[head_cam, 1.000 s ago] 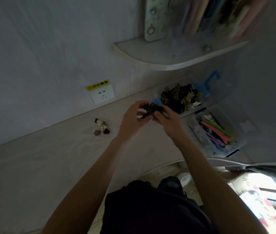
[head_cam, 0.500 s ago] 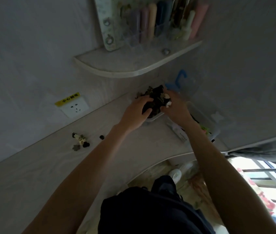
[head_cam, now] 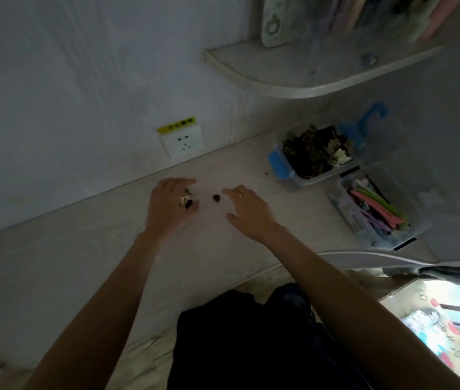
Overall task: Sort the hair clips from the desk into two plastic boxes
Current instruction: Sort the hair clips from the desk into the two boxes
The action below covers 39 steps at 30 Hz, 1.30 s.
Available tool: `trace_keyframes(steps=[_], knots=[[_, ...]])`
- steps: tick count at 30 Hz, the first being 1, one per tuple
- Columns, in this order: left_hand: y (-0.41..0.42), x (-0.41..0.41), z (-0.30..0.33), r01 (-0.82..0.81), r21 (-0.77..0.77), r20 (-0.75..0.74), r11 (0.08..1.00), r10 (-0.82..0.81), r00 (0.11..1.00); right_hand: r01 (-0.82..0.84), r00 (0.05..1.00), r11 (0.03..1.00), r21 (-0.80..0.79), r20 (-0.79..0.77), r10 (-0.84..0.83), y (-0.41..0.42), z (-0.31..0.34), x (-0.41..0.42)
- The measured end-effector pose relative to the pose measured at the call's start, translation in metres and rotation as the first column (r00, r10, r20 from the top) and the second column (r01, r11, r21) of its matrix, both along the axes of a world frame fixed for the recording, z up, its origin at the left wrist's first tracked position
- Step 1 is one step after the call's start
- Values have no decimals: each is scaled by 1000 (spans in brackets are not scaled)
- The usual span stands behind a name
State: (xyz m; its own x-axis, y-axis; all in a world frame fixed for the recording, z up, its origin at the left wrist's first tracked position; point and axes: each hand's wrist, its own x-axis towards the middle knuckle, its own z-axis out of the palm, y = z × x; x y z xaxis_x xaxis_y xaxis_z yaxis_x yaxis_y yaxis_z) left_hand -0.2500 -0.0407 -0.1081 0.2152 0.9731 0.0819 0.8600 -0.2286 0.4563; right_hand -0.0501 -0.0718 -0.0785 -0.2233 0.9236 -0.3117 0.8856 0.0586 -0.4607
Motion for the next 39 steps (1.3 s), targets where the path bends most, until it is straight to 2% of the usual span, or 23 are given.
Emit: trace_keyframes(steps=[4, 7, 12, 17, 20, 23, 33, 36, 39], knots=[[21, -37, -6, 23, -379, -128, 925, -77, 989, 33, 999, 994, -105, 27, -30, 19, -25, -43], [34, -33, -6, 40, -480, -156, 876, -130, 979, 85, 996, 984, -154, 47, -79, 35, -35, -68], [30, -31, -11, 94, -499, -105, 861, -168, 980, 13, 1000, 992, -128, -11, -14, 40, -40, -91], [7, -30, -16, 82, -397, -34, 914, -104, 994, -46, 998, 997, -61, -38, 44, 36, -42, -86], [-4, -28, -20, 7, -366, 39, 931, 8, 999, 25, 997, 998, -56, -77, -29, 24, -42, -82], [-13, -24, -23, -77, -351, 50, 933, 101, 994, 97, 991, 992, -83, -83, -103, 10, -44, -76], [-29, 9, -23, -11, -366, 110, 931, 54, 992, 293, 948, 953, -81, -108, -300, -23, -44, -25], [-26, 29, -11, 5, -389, 171, 921, 67, 983, 402, 887, 915, -42, -229, -401, -28, -28, -5], [-16, 65, 15, 34, -310, 302, 950, 65, 951, 452, 839, 891, 41, -360, -409, -23, 4, 26]])
